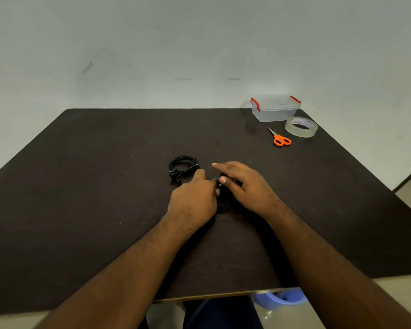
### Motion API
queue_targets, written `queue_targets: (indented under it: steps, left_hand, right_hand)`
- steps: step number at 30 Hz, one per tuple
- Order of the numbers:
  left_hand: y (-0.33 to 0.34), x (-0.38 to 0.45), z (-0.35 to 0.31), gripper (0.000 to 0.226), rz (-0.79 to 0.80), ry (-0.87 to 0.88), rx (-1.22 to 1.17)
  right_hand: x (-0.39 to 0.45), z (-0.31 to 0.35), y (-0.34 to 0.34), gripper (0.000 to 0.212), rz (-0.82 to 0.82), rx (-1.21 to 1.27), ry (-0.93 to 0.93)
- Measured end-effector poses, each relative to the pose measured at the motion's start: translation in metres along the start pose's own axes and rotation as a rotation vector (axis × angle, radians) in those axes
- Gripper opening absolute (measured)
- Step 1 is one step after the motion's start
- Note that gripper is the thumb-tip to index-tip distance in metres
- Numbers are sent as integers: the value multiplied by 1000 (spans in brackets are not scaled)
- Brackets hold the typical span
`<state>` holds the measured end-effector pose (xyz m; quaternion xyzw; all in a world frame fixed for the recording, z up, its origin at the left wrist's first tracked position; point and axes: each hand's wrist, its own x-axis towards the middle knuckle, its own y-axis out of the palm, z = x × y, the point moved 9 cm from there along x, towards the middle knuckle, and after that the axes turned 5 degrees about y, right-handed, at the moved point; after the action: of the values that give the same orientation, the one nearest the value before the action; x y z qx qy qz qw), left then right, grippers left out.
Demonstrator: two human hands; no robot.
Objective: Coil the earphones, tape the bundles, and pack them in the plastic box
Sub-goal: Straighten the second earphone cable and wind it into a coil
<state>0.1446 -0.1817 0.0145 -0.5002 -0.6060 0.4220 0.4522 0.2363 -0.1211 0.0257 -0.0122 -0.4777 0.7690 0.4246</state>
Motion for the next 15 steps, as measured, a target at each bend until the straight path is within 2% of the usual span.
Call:
queue_targets:
  steps: [15]
  left_hand:
    - [-5,1,10,31,-69,-45,-154]
  right_hand:
    - [-2,-5,-1,35,-29,123,42]
